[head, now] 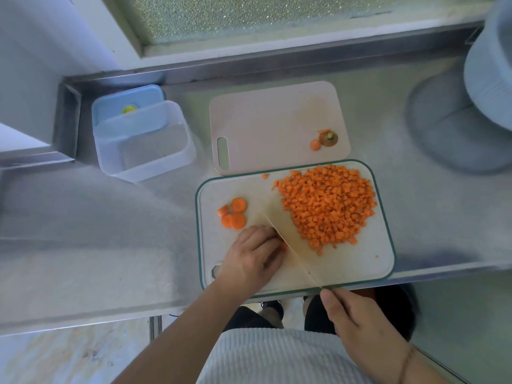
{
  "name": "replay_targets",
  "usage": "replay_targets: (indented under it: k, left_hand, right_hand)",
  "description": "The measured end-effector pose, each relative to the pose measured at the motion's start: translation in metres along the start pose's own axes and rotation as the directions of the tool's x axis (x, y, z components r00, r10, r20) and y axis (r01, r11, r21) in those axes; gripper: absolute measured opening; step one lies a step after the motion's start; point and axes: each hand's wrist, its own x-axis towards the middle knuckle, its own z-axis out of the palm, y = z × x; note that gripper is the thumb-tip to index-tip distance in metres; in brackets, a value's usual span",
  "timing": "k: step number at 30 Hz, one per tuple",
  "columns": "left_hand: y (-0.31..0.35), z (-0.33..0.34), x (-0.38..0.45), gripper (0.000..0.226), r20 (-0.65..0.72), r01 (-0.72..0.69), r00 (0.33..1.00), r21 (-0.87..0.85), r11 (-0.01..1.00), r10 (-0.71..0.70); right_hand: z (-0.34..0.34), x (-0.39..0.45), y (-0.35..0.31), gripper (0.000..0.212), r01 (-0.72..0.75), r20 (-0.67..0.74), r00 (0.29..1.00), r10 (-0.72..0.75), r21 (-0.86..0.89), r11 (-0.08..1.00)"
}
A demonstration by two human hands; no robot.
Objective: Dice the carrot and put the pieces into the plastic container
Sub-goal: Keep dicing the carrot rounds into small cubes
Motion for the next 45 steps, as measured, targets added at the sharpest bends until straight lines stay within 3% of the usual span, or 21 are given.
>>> replay_targets:
  k: [4,6,11,16,22,25,29,34,37,40,45]
  left_hand:
    - [0.0,-0.001,0.0,0.01,-0.017,-0.009,1.0,-0.014,1.0,0.009]
    - [0.0,-0.001,-0.001,0.009,-0.018,-0.026,1.0,-0.026,0.999,0.025]
    - [-0.001,0.0,-0.002,0.006,0.0,-0.045,0.999,0.0,0.999,0.045]
    - [0.0,-0.001,-0.002,0.004,0.004,-0.035,0.999,-0.007,0.999,0.035]
    - [-0.001,0.0,-0.003,0.007,0.013,-0.039,0.999,-0.004,0.999,0.039]
    - [-0.002,-0.001,-0.003,0.01,0.011,-0.038,0.999,-0.005,0.999,0.038]
    - [-0.001,-0.004,-0.001,0.01,0.027,-0.069,0.997,0.011,0.998,0.068]
    - [-0.006,-0.008,-0.003,0.004,0.029,-0.08,0.996,0.03,0.996,0.079]
    - [-0.005,-0.007,-0.005,0.004,0.035,-0.084,0.996,0.02,0.996,0.083]
    - [-0.006,-0.008,-0.005,0.005,0.032,-0.08,0.996,0.004,0.997,0.08]
    - [-0.006,-0.009,-0.004,0.002,0.032,-0.097,0.995,0.019,0.995,0.096]
  right_hand:
    - [0.003,-0.004,0.015,0.085,-0.009,0.014,1.0,0.01,-0.076,0.997]
    - [0.008,0.0,0.016,0.093,-0.009,0.026,1.0,0.012,-0.112,0.994]
    - [0.015,0.03,0.004,0.073,0.071,-0.035,0.997,-0.072,-0.015,0.997]
    - [0.009,0.011,0.002,0.059,0.045,-0.048,0.998,-0.044,0.018,0.999]
    - [0.009,-0.007,0.011,0.089,-0.06,-0.008,0.998,0.059,-0.055,0.997]
    - [0.015,0.009,0.01,0.081,0.007,0.018,1.0,-0.006,-0.059,0.998]
    - [0.019,0.024,-0.005,0.069,0.069,-0.047,0.996,-0.07,-0.025,0.997]
    - [0.009,-0.004,-0.008,0.077,-0.029,0.001,1.0,0.029,0.002,1.0]
    - [0.01,-0.013,-0.008,0.071,-0.106,-0.042,0.994,0.104,-0.042,0.993]
    - [0.018,-0.002,-0.008,0.077,-0.05,-0.038,0.998,0.05,-0.02,0.999]
    - [0.019,0.013,-0.011,0.065,0.014,-0.054,0.998,-0.013,0.014,1.0]
